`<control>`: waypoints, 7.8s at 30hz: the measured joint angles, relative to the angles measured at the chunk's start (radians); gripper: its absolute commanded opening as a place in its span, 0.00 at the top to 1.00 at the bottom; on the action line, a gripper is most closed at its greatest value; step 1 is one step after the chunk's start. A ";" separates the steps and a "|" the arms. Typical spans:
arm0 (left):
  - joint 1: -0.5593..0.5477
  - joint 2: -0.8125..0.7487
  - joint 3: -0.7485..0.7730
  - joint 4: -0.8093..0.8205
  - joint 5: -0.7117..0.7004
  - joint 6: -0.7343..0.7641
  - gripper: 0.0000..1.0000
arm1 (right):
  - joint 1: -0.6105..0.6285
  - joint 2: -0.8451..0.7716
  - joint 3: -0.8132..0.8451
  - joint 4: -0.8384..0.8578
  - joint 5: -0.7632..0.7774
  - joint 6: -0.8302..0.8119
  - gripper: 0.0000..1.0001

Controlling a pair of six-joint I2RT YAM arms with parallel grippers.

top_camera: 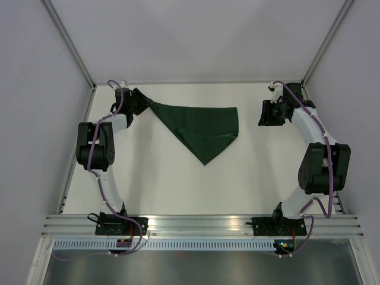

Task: Fold the napkin, place the utensils inside, and roll it up
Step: Fold the napkin

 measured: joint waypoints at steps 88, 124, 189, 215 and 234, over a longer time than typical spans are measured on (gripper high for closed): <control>-0.052 0.132 0.064 0.255 0.310 -0.092 0.98 | 0.000 0.035 0.001 -0.005 -0.039 -0.006 0.57; -0.253 0.026 -0.149 0.383 0.658 0.087 0.98 | 0.007 -0.070 -0.064 -0.081 -0.097 -0.056 0.57; -0.506 -0.002 -0.181 0.158 0.725 0.321 0.98 | 0.046 -0.106 -0.116 -0.073 -0.079 -0.076 0.57; -0.595 0.024 -0.232 0.118 0.609 0.388 0.98 | 0.050 -0.117 -0.155 -0.060 -0.069 -0.079 0.57; -0.626 0.013 -0.241 0.014 0.539 0.483 0.90 | 0.053 -0.117 -0.158 -0.050 -0.055 -0.079 0.57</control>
